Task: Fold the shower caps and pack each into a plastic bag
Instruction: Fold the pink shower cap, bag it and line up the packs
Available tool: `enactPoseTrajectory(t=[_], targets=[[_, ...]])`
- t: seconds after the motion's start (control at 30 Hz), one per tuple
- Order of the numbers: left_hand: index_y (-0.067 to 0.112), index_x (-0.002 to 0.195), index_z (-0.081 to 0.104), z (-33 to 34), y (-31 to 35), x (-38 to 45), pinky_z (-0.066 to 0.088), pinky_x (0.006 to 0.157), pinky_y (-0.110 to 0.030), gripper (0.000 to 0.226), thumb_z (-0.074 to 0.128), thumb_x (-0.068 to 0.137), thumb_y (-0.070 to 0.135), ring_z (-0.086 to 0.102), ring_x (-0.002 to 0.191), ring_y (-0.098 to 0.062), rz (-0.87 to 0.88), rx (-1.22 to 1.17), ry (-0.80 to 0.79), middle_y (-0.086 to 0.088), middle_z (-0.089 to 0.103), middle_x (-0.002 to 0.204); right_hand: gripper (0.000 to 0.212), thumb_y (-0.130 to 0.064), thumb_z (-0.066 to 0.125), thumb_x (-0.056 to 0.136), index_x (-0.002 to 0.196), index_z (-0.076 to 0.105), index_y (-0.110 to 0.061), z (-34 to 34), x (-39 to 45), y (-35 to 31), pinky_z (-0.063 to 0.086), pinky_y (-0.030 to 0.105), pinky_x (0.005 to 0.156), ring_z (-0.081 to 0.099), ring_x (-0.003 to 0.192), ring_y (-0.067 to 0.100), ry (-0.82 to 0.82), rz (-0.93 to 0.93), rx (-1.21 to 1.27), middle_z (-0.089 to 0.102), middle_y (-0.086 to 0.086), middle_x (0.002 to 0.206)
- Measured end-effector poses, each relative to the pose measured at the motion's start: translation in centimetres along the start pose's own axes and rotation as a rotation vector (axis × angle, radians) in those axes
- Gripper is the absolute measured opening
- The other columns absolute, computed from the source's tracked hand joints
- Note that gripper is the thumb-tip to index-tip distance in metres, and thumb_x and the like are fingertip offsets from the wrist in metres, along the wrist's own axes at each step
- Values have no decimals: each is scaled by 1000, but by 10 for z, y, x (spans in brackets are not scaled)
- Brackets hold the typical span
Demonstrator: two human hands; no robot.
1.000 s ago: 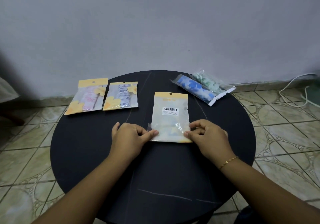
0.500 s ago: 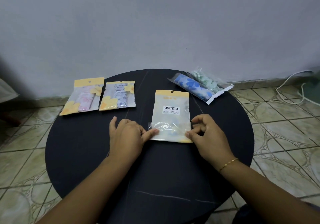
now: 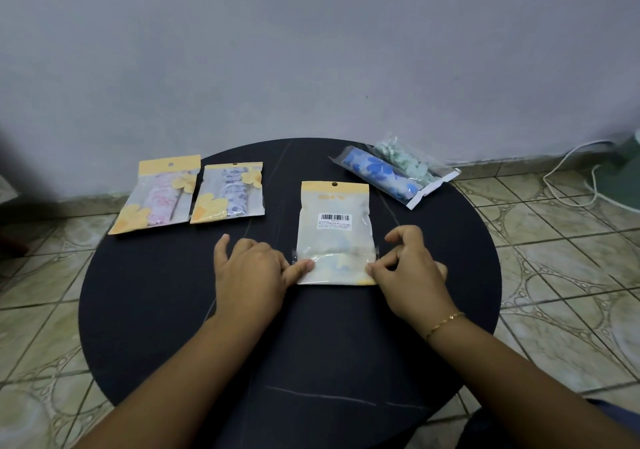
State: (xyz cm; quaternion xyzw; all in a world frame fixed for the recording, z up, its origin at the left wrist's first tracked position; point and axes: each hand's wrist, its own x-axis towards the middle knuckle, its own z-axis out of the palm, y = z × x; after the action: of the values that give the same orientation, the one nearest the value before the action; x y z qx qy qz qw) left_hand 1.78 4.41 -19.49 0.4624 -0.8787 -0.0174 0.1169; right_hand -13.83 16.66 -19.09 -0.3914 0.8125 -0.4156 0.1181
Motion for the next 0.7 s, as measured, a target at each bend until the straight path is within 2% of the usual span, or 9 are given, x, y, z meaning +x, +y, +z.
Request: enactPoseTrajectory(t=[0.13,0.2,0.27,0.33,0.4,0.47,0.57,0.63,0.7], targets=[[32,66,51,5,-1,-2,1,113,-37,41,41,84,68,43,110,-8,-2,-74,39,15,49,84,39,-23,64,83,104,32,-30,-1,1,-5,24,30,89,47,98,9,-18,26,-80,54,-13,74],[33,73,48,8,-2,-1,4,113,-36,35,45,83,66,43,107,-9,-13,-136,67,15,48,85,37,-24,64,84,106,35,-31,0,0,-5,28,33,93,44,100,11,-2,1,-155,47,-14,83],[30,78,47,12,-3,-1,12,110,-34,32,51,83,61,45,99,-9,21,-192,123,15,48,84,35,-23,65,82,108,42,-30,4,-5,-5,30,34,91,43,103,15,75,-98,-277,43,-11,96],[29,82,48,13,-3,-2,28,101,-33,27,58,82,54,45,89,-9,93,-260,210,14,50,84,36,-17,72,73,102,52,-26,11,-8,0,31,35,82,48,98,22,207,-262,-395,48,-4,98],[28,96,53,13,-3,-2,36,90,-28,24,63,83,46,46,92,-8,152,-335,232,14,54,96,35,-9,77,63,90,59,-24,15,-9,4,30,34,77,50,89,23,297,-387,-467,53,0,91],[26,118,52,13,-3,-2,33,91,-23,38,64,85,40,47,109,-8,214,-374,203,15,53,121,34,-2,76,60,83,64,-24,17,-7,7,25,32,77,45,88,20,317,-472,-496,56,0,88],[26,135,43,13,-3,-1,28,97,-24,49,59,90,33,41,128,-6,314,-383,164,15,45,140,32,-2,59,69,90,69,-23,19,-5,9,23,31,74,46,87,18,292,-584,-509,60,-2,87],[29,139,38,14,-3,-1,26,99,-24,48,53,93,35,40,129,-4,309,-388,115,17,47,138,39,-11,41,73,96,69,-23,20,-3,9,27,28,73,54,83,18,237,-597,-537,62,-4,87],[31,141,34,14,-3,1,25,98,-21,49,50,95,37,44,124,-2,292,-413,83,21,50,134,44,-15,35,72,96,70,-24,21,-1,9,35,27,69,62,78,18,182,-563,-559,64,-5,88]])
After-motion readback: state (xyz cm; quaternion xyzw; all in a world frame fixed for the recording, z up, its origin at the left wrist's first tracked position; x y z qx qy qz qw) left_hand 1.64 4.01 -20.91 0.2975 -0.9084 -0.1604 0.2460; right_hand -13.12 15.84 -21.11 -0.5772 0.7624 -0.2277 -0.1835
